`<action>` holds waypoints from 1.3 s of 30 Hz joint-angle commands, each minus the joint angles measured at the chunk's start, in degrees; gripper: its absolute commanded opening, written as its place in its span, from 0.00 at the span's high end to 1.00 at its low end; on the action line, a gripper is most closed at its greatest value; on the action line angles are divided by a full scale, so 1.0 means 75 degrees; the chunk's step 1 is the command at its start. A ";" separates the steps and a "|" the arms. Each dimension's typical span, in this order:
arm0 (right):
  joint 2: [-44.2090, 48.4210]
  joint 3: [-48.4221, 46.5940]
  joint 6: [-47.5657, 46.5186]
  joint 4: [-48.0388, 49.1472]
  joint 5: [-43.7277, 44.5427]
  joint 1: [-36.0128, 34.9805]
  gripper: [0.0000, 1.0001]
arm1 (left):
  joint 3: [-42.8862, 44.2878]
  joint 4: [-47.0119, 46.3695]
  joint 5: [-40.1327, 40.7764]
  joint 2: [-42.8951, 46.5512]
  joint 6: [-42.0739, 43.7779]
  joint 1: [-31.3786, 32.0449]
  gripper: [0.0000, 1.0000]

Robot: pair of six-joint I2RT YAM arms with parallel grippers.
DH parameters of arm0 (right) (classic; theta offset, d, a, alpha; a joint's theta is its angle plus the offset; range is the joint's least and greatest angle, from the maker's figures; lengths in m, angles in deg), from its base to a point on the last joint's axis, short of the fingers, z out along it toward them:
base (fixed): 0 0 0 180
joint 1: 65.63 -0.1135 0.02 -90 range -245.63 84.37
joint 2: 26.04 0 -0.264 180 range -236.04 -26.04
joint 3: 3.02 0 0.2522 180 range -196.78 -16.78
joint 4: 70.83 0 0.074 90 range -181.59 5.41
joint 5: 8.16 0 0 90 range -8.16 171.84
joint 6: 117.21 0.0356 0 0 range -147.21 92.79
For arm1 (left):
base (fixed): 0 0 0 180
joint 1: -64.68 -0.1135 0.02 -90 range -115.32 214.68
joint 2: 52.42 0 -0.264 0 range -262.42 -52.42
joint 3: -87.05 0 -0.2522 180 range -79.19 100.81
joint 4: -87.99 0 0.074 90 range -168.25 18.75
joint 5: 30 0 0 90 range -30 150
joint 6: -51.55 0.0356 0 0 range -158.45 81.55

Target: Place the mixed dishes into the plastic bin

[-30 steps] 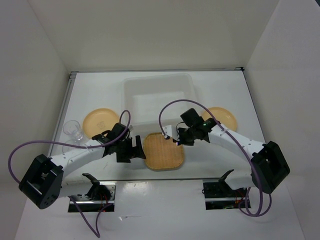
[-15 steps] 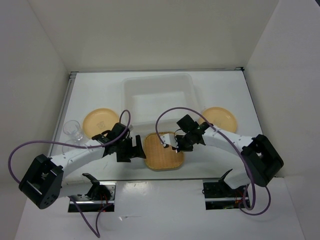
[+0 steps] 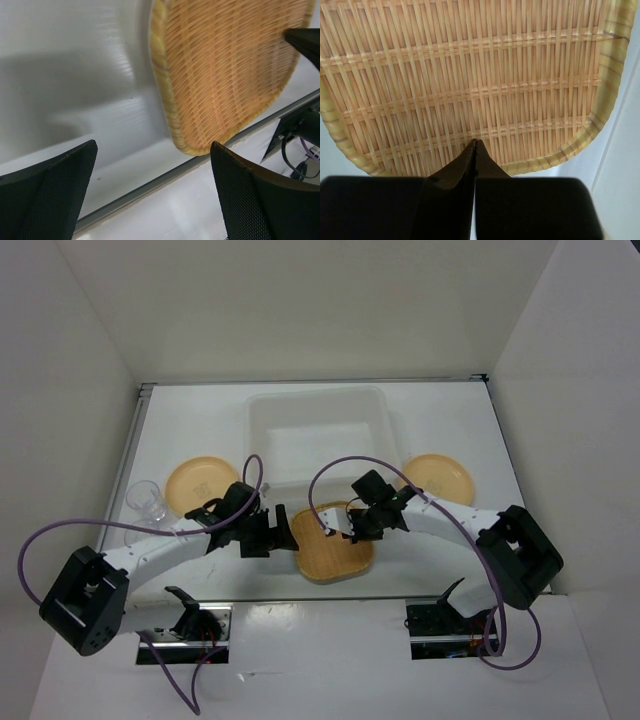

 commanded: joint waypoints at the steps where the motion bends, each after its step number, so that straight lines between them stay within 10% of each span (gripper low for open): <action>1: -0.0224 0.0246 -0.0105 0.0068 0.0211 -0.0047 1.00 | 0.0153 -0.0556 -0.0303 0.0285 0.0032 0.0033 0.00; 39: -0.0622 -0.0433 0.0633 -0.0190 0.1524 -0.0047 1.00 | 0.0083 -0.0415 -0.0233 0.0579 -0.0038 0.0033 0.00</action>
